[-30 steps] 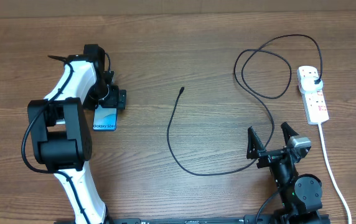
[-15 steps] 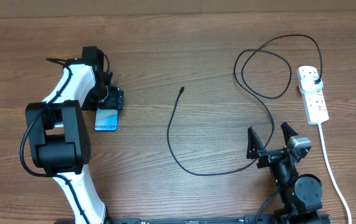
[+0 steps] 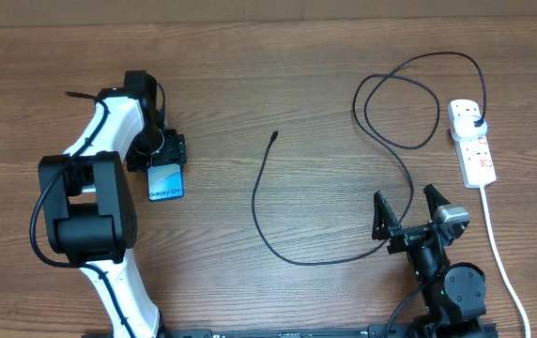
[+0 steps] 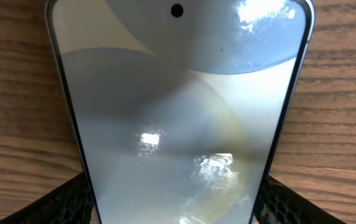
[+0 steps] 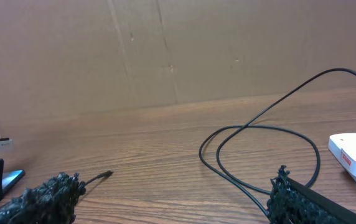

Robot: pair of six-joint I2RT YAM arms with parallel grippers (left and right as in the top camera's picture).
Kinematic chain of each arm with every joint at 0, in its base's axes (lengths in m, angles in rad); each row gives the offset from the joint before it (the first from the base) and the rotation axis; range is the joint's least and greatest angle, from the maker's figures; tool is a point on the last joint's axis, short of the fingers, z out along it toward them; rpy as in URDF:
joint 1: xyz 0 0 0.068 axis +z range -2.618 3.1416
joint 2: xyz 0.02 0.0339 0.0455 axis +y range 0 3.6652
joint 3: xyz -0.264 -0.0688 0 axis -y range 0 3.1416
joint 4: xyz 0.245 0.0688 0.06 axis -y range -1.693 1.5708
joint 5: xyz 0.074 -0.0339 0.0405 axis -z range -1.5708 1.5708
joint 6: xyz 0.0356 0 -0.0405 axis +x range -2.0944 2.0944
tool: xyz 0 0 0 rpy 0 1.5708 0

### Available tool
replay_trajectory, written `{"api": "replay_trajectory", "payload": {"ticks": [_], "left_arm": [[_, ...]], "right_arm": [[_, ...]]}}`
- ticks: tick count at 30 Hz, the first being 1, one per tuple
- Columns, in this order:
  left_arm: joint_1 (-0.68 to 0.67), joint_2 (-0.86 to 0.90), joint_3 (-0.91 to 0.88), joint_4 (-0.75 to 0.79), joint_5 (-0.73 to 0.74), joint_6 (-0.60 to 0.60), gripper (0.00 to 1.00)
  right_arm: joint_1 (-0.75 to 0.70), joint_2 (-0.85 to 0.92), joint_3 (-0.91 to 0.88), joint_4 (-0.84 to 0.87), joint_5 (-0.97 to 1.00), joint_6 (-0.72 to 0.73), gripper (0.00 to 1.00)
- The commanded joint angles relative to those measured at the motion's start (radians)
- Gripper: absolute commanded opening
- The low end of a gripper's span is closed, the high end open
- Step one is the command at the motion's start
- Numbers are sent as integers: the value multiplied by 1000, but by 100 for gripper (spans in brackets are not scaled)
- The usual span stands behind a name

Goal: Plug charger to phone and switch on socket
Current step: 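Close the left gripper on the phone's lower edge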

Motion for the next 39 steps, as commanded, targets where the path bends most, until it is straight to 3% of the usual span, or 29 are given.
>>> {"api": "replay_trajectory", "payload": {"ticks": [1, 16, 39], "left_arm": [[-32, 56, -54, -14, 126, -51, 78], [-99, 56, -55, -16, 126, -117, 77], [-116, 56, -55, 11, 125, -117, 78]], "right_arm": [[-5, -9, -11, 4, -2, -7, 100], [-5, -9, -11, 4, -2, -7, 100], [-5, -9, -11, 4, -2, -7, 100]]}}
